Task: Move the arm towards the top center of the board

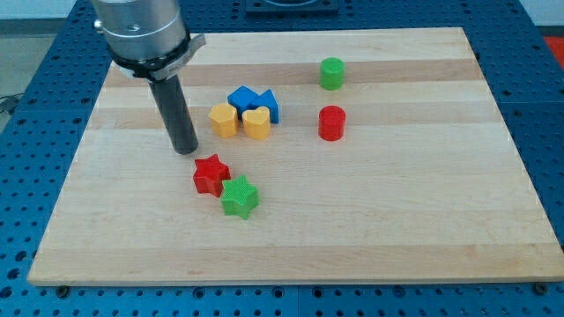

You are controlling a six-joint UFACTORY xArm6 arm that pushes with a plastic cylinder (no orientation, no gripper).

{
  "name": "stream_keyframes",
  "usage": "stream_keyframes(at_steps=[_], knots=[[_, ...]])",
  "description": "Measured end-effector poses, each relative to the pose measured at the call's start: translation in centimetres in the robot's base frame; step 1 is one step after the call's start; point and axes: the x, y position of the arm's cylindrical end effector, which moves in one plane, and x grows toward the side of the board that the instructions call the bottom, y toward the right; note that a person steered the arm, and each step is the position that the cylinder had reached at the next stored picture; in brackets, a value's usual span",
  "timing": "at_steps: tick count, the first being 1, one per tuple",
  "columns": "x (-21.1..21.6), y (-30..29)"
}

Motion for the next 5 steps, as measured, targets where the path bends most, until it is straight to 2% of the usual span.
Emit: stream_keyframes(at_steps=[1, 3, 5], knots=[[-1.9, 0.6], [-10.9, 4.3], [-17.3, 12.1]])
